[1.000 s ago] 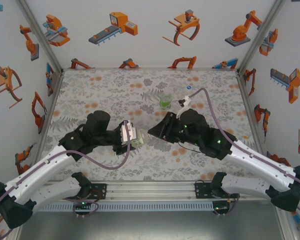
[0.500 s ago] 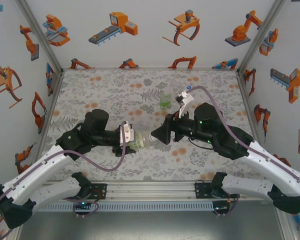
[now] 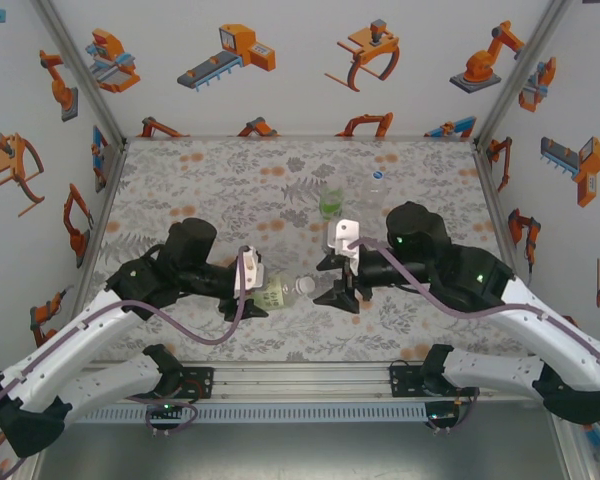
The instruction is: Screw on the bottle caps
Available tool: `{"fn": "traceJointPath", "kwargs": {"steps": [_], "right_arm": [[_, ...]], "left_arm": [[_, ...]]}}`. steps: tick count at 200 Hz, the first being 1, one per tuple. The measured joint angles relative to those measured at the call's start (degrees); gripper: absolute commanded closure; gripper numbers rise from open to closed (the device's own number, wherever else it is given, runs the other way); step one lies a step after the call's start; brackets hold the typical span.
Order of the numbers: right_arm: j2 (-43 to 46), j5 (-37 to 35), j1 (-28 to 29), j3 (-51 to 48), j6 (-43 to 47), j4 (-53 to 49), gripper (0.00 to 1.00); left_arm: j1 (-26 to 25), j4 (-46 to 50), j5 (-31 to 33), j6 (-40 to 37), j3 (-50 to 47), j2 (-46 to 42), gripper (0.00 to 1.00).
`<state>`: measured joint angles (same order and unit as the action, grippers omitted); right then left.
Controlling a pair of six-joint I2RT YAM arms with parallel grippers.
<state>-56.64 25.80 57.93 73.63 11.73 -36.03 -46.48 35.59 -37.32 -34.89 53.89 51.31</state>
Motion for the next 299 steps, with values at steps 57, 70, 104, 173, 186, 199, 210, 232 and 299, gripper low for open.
{"fn": "traceJointPath", "kwargs": {"steps": [57,70,104,173,186,199,210,232,299], "right_arm": [[-1.7,-17.4,0.0,-1.2,-33.0,4.5,0.46],[-2.1,-19.8,0.0,-1.3,-41.6,4.3,0.45],[-2.0,-21.8,-0.5,-3.6,-60.1,4.4,0.46],[-3.8,-20.3,-2.3,-4.7,-72.1,4.9,0.55],[-4.1,-19.7,-2.8,-4.7,-72.6,5.0,0.56],[-4.4,-19.1,-3.1,-4.7,-72.8,5.0,0.59],[-4.7,-18.6,-3.3,-4.7,-73.3,5.0,0.61],[-5.1,-17.5,-3.6,-4.7,-73.5,5.1,0.62],[-6.1,-14.7,-4.2,-4.7,-73.6,5.0,0.64]], "left_arm": [[0.0,-0.7,7.8,1.0,0.0,-1.7,1.0],[0.0,-1.3,8.8,1.2,-0.1,-2.1,1.0],[0.0,-2.8,10.6,1.5,-0.8,-2.6,1.0],[0.0,-3.5,11.0,1.7,-1.2,-2.3,1.0],[0.0,-3.5,11.0,1.7,-1.2,-2.2,1.0],[0.0,-3.5,11.0,1.7,-1.2,-2.1,1.0],[0.0,-3.5,11.1,1.7,-1.3,-2.1,1.0],[0.0,-3.5,11.4,1.7,-1.4,-2.0,1.0],[0.0,-3.5,12.0,1.7,-1.4,-1.9,1.0]]}}
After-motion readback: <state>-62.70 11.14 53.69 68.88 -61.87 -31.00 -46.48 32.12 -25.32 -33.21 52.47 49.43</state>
